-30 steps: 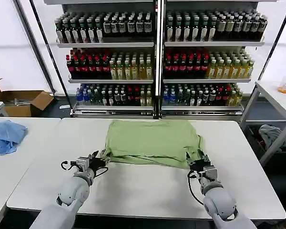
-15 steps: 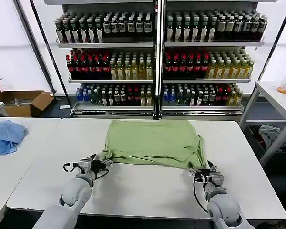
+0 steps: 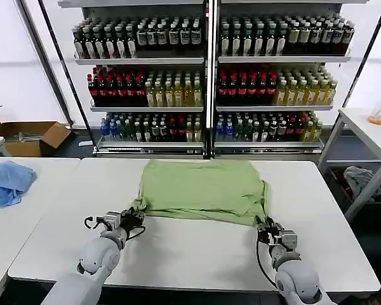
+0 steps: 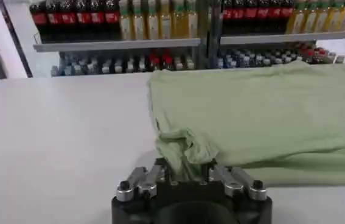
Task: Fold and organize the clothes.
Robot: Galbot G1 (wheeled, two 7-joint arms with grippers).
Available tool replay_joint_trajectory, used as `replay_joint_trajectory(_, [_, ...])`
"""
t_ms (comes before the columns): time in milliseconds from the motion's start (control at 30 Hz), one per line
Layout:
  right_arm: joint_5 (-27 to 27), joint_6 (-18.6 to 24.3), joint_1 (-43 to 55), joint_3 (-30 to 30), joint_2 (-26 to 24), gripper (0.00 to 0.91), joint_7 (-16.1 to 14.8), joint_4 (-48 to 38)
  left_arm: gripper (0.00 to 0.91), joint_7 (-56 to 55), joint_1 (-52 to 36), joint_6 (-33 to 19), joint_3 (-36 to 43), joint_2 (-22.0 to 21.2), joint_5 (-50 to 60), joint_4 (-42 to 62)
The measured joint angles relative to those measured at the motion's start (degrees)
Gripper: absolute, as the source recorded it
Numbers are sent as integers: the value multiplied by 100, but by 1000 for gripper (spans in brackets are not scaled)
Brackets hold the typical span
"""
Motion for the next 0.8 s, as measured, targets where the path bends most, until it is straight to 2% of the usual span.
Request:
replay_joint_trajectory(333, [8,-21,-374,79,-208,0,-1,415,101,-9,404,93,-188,84,-187,-449])
replay_joint_trajectory(800, [-140,-100,-1632,450,-567,0,3,1549,101,-54,1887,157,-688,220,-30,-1874])
